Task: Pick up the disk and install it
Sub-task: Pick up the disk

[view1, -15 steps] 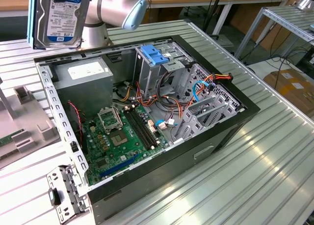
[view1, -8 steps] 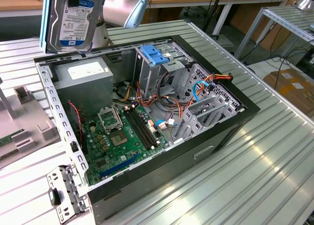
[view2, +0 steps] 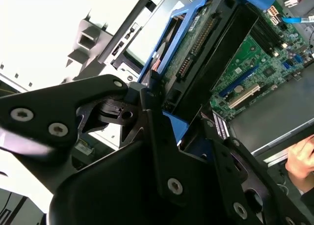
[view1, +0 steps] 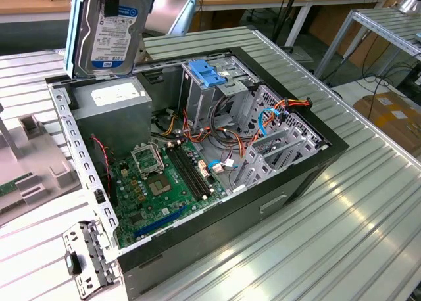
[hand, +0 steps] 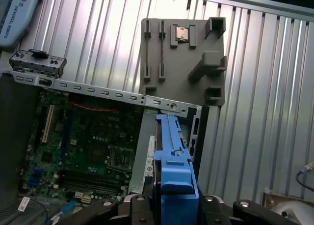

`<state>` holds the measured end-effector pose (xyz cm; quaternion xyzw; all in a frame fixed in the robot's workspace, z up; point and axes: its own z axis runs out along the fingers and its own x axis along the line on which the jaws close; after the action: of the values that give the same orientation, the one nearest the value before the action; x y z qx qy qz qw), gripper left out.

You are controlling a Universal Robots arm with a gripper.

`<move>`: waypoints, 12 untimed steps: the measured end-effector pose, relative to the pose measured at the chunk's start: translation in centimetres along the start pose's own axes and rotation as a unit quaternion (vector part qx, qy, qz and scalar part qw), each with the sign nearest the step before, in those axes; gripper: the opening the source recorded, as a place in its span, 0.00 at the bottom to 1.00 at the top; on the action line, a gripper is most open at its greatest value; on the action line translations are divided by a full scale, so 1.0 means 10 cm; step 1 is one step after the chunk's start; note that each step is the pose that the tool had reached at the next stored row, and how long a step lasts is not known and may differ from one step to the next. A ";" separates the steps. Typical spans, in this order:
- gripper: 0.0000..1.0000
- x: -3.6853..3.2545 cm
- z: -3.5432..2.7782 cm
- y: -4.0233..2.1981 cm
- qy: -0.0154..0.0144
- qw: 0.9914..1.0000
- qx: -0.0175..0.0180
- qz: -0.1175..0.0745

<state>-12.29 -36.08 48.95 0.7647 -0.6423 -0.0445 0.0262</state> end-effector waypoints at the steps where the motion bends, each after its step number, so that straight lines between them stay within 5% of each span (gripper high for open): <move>1: 0.37 0.042 -0.001 0.000 0.000 1.000 0.000 0.000; 12: 0.37 0.197 0.008 0.022 -0.003 0.999 0.001 0.032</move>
<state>-12.18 -38.06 48.83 0.7433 -0.6669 -0.0455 0.0248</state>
